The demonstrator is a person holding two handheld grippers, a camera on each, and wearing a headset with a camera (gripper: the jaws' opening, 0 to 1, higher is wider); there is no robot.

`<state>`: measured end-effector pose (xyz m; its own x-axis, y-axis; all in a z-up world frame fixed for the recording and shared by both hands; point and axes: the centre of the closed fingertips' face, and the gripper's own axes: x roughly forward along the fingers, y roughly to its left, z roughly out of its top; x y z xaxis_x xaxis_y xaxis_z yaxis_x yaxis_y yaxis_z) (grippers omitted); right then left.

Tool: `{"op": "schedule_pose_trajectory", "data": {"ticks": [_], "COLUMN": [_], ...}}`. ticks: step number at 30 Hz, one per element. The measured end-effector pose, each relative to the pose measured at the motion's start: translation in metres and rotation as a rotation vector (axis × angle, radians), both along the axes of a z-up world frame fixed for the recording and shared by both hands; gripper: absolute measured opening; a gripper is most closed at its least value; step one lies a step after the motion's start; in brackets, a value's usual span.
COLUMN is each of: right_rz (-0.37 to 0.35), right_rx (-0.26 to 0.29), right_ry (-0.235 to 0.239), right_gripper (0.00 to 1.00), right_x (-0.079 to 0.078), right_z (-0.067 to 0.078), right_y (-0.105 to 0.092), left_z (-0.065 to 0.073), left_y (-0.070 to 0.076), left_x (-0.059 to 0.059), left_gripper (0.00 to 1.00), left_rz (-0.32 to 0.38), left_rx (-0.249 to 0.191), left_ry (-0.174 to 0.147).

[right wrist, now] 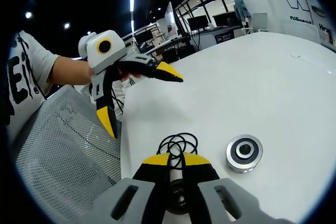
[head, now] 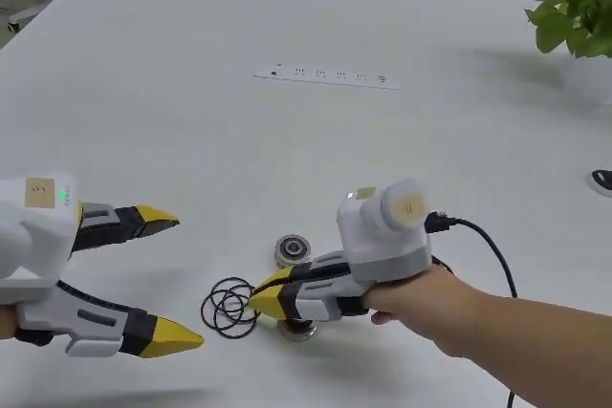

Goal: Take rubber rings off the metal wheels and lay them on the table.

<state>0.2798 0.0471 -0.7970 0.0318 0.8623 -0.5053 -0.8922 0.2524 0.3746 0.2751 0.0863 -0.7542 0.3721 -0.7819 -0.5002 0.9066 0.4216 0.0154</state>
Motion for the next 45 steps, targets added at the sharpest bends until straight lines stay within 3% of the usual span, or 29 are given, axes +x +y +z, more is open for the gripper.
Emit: {"op": "schedule_pose_trajectory", "data": {"ticks": [16,26,33,38,45], "right_rz": [-0.032,-0.052,-0.049,-0.033,-0.03], "right_rx": [0.063,0.086,0.085,0.082,0.078], "right_ry": [-0.017,-0.051,-0.103,-0.182,-0.225], "right_gripper": [0.18,0.27,0.4,0.46,0.57], "right_x": [0.007,0.011,0.011,0.012,0.015], "right_z": [0.024,0.035,0.042,0.048,0.053], "right_y": [-0.003,-0.01,-0.017,-0.022,-0.027], "left_z": [0.006,0.016,0.02,0.023,0.025], "left_y": [-0.002,-0.003,-0.004,-0.004,-0.002], "left_x": [0.0,0.002,0.0,0.0,0.0], "left_gripper": [0.83,0.83,0.84,0.84,0.84], "left_rz": [-0.006,0.005,0.005,0.005,0.009], "left_rx": [0.001,-0.022,-0.031,-0.036,-0.037], "left_ry": [-0.015,-0.018,-0.014,-0.014,-0.017]}}
